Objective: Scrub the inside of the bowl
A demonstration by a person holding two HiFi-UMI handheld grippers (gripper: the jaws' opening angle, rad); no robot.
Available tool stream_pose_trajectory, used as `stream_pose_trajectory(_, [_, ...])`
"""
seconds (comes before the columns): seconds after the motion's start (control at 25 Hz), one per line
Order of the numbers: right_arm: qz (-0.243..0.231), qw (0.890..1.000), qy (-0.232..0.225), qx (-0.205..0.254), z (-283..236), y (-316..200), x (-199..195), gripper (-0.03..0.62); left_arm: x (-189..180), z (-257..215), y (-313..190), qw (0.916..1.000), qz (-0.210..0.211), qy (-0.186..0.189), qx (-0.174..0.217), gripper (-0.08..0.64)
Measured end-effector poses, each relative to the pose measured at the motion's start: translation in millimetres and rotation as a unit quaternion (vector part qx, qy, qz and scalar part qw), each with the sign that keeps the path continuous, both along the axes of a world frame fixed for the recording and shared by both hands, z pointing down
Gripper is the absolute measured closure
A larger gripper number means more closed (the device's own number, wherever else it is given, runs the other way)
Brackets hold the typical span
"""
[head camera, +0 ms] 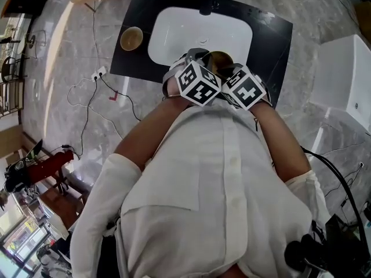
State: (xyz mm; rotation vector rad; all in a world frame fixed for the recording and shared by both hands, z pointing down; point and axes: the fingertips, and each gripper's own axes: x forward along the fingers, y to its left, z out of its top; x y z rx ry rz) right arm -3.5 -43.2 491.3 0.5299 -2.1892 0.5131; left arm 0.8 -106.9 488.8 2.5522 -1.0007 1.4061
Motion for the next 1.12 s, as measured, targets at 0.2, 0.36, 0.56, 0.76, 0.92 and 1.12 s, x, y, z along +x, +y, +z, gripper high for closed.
stream_pose_trajectory(0.2, [0.015, 1.0, -0.006, 0.014, -15, -7, 2, 0.541, -7, 2, 9, 1.0, -0.008, 0.0, -0.003, 0.549])
stream_pose_trajectory(0.36, [0.021, 0.999, 0.023, 0.035, -16, -14, 4, 0.541, -20, 6, 9, 0.9998, -0.011, -0.016, 0.0, 0.549])
stream_pose_trajectory(0.56, [0.021, 0.998, 0.048, 0.042, -14, -18, 9, 0.541, -31, 8, 12, 0.9996, -0.022, -0.017, 0.0, 0.549])
stream_pose_trajectory(0.76, [0.008, 0.998, 0.055, 0.021, 2, -8, 4, 0.541, -33, 5, 8, 0.9994, -0.034, -0.006, 0.009, 0.548])
stream_pose_trajectory(0.92, [-0.002, 0.999, 0.053, 0.005, 8, -2, -5, 0.541, -33, 2, 2, 0.999, -0.043, 0.012, 0.005, 0.546])
stream_pose_trajectory(1.12, [-0.03, 0.998, 0.059, 0.003, 9, 2, -16, 0.541, -31, 2, 0, 0.9959, -0.071, 0.052, -0.021, 0.545])
